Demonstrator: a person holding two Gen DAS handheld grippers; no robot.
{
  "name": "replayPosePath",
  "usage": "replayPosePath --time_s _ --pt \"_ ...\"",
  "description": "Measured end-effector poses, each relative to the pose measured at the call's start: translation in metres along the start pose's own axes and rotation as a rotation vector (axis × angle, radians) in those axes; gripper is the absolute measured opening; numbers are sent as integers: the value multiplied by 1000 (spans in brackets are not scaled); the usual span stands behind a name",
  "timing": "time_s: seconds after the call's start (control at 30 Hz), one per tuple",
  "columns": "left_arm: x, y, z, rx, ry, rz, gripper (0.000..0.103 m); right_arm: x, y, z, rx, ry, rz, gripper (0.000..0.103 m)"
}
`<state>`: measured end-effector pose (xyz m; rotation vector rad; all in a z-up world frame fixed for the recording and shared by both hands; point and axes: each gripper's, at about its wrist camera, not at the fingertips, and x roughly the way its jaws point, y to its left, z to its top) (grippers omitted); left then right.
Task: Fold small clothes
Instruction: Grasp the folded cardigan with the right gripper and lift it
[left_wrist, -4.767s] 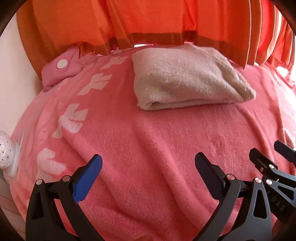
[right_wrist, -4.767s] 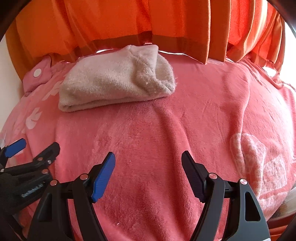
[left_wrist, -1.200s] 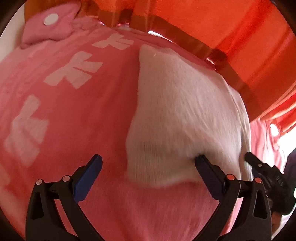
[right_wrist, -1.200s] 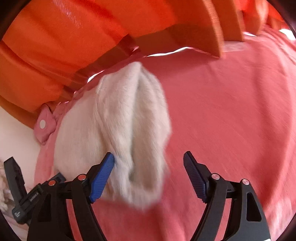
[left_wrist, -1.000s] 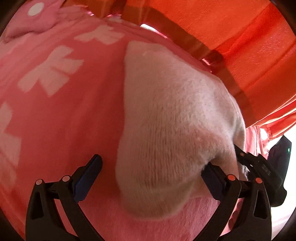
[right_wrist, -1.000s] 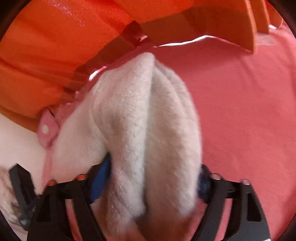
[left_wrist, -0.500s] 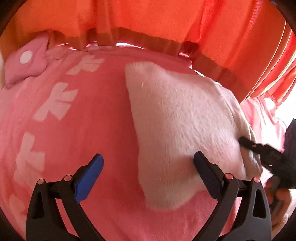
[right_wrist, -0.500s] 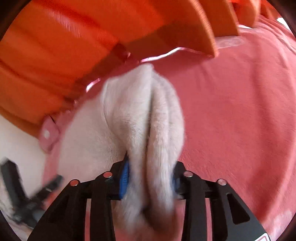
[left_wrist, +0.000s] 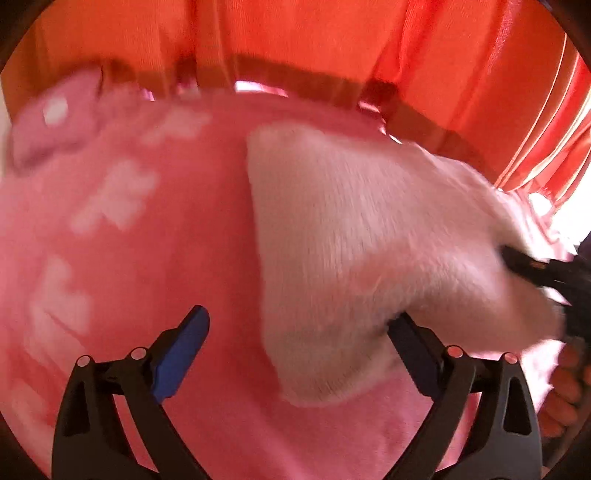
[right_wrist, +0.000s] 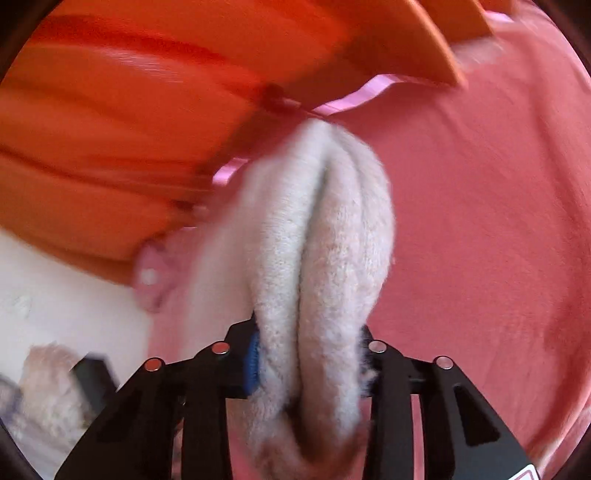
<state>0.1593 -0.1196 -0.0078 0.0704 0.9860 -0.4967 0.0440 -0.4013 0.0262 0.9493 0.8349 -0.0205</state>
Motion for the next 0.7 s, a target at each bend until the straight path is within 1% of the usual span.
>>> replayPosePath --time_s 0.03,0.07,0.1,0.13,0.17,0.2,0.27,0.3,0.33,0.4,0.53,0.6,0.67,0.7 --pt "2 3 3 9 8 5 95 6 2 -6 -24 -4 -31 32" --pt "4 5 2 17 23 12 96 12 -2 -10 -37 3 -87 33" --pt "11 2 -3 34 49 19 97 24 -9 -15 -50 20 -186 36" --pt "14 -1 -9 45 63 18 97 33 -18 -22 -48 26 -270 40" --pt "13 -5 -14 46 70 18 97 27 -19 -26 -27 -5 -247 40" --pt "5 -8 -26 50 63 34 96 19 -17 -28 -23 -19 -251 41" --pt "-6 -18 -39 77 44 84 96 -6 3 -38 -87 -84 -334 43" --pt "-10 -22 -44 86 35 98 96 -19 17 -48 -137 -128 -397 44" --pt "-12 -25 -45 92 27 109 96 -29 28 -58 -185 -152 -456 45" --pt "-22 -32 -53 103 5 140 96 -40 39 -81 -253 -161 -502 45" --pt "-35 -44 -66 105 -4 177 96 -30 44 -119 -339 -124 -590 47" --pt "-36 -45 -70 88 11 173 96 -40 31 -128 -335 -102 -605 47" --pt "-37 -46 -75 77 22 181 96 -49 23 -134 -314 -89 -602 47" --pt "-38 -47 -77 75 25 185 96 -55 21 -136 -307 -99 -600 47"
